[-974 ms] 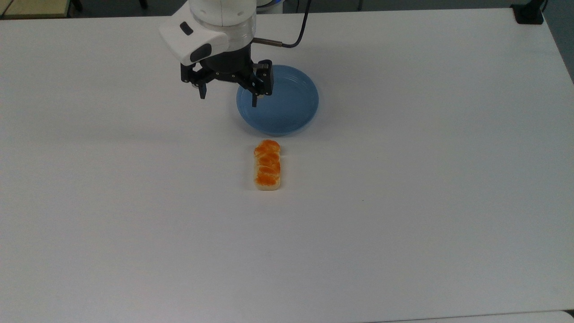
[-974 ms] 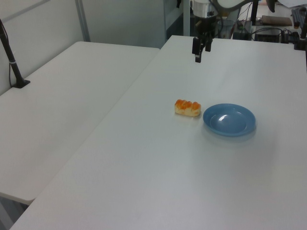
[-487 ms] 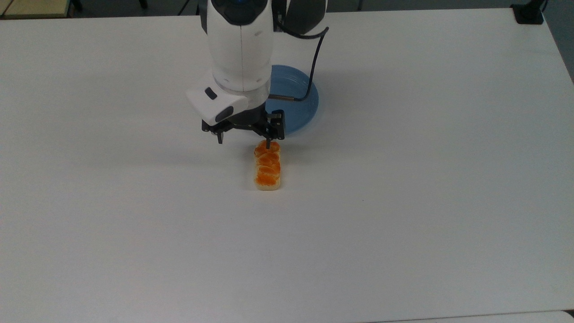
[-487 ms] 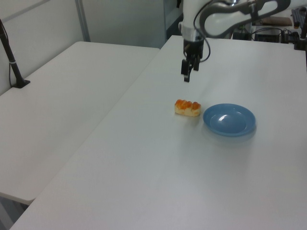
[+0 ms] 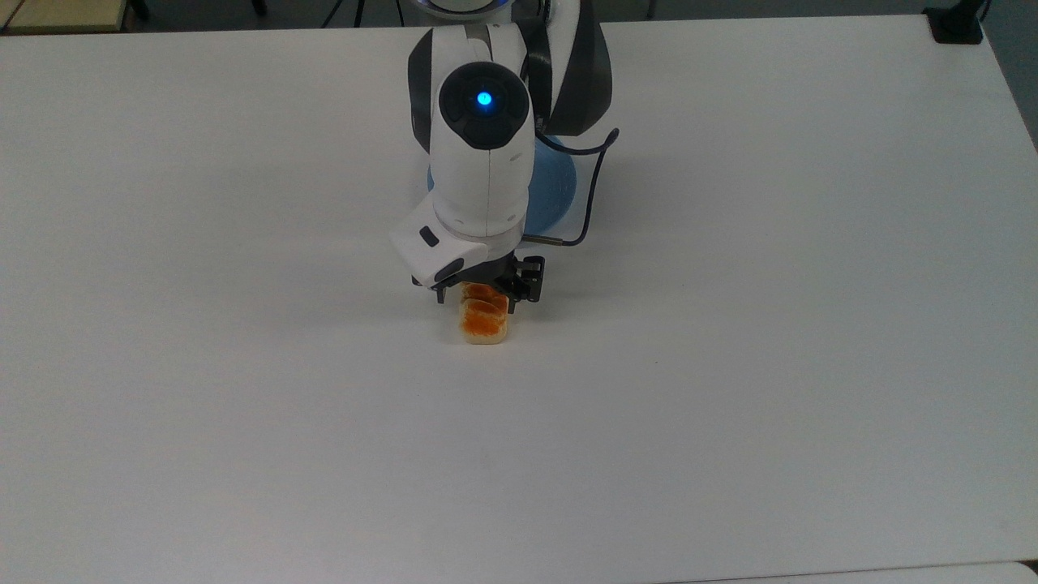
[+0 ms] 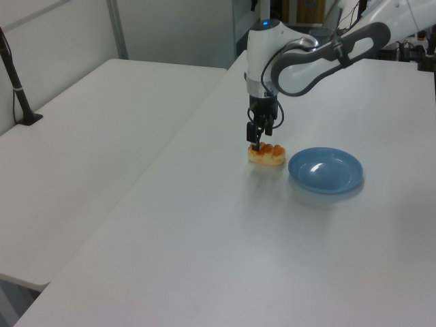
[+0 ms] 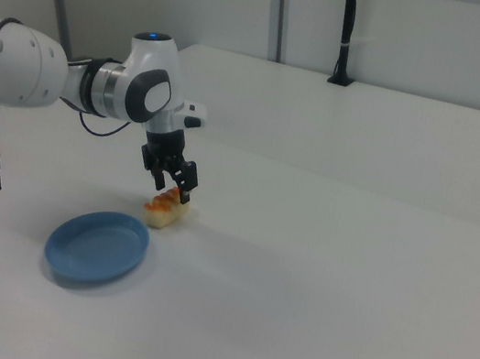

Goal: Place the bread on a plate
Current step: 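Close the gripper around the bread roll, then lift the bread roll and carry it over the blue plate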

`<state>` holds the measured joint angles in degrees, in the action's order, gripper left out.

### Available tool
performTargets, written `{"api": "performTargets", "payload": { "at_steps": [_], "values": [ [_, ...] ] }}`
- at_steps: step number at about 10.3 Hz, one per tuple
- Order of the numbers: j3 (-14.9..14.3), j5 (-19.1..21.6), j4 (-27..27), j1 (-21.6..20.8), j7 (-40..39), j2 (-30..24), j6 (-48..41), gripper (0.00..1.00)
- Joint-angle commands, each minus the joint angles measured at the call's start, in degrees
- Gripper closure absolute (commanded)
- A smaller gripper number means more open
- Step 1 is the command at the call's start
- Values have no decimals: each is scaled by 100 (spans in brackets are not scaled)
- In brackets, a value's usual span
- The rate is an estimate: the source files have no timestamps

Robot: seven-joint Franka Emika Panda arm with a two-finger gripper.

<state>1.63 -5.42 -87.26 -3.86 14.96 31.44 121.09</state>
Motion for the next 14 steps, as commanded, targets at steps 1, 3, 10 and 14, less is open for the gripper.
{"api": "performTargets", "payload": {
  "at_steps": [1,3,10,14],
  "values": [
    [-31,14,-194,-71,69,37,143,16],
    [-23,23,-352,-71,42,37,108,22],
    [-5,243,-1885,-44,182,-1513,160,56],
    [4,234,-4190,-141,-116,-3160,1370,55]
  ]
}}
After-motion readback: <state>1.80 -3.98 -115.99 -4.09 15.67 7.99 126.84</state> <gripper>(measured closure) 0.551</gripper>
